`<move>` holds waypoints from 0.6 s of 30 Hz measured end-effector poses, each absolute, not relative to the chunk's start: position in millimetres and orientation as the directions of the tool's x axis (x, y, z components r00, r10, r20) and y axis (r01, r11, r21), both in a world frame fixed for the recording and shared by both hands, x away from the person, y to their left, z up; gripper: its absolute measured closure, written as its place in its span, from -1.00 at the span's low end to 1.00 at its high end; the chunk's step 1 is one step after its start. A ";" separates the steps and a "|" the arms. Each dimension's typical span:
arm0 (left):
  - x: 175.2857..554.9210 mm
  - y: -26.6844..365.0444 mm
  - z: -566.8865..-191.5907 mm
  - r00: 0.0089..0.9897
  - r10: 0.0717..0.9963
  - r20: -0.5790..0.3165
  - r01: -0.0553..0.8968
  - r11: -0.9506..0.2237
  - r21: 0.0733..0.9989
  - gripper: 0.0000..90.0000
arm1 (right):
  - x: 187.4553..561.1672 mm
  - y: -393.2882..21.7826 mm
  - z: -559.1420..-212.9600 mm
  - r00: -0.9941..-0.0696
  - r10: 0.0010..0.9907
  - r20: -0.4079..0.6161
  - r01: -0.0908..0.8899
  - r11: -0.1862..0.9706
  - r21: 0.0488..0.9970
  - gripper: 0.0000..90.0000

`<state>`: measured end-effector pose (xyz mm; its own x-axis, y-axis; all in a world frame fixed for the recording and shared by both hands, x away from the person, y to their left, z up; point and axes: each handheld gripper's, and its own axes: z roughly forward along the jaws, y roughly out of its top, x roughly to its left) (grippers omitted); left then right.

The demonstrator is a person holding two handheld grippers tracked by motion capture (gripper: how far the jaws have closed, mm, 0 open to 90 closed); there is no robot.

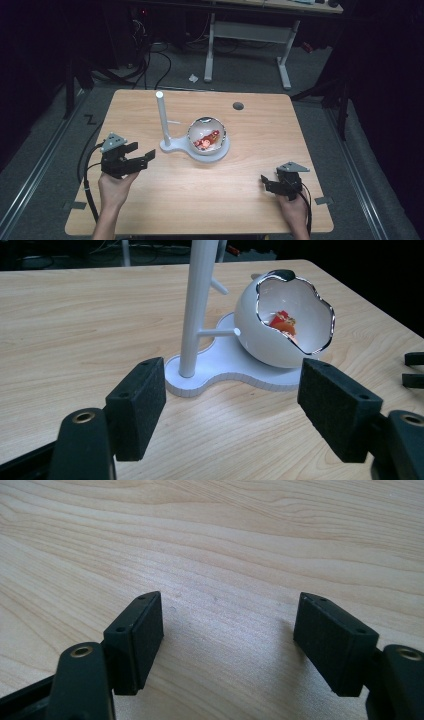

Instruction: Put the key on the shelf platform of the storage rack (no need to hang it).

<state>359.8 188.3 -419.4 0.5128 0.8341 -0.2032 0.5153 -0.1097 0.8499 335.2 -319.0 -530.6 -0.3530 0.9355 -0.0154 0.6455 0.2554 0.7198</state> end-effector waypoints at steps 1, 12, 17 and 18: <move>359.0 189.3 -420.3 0.509 0.836 -0.206 0.516 -0.104 0.851 -0.38 | 335.2 -319.0 -530.6 -0.353 0.936 -0.015 0.646 0.255 0.720 -0.37; 354.2 196.8 -432.9 0.487 0.844 -0.226 0.538 -0.086 0.838 -0.38 | 335.2 -319.0 -530.6 -0.353 0.935 -0.016 0.646 0.256 0.720 -0.37; 352.0 200.3 -437.4 0.476 0.849 -0.229 0.545 -0.081 0.835 -0.38 | 335.2 -319.0 -530.6 -0.353 0.936 -0.015 0.646 0.256 0.720 -0.37; 351.4 201.1 -438.1 0.474 0.849 -0.233 0.546 -0.076 0.834 -0.38 | 335.2 -319.0 -530.6 -0.353 0.936 -0.015 0.646 0.255 0.720 -0.37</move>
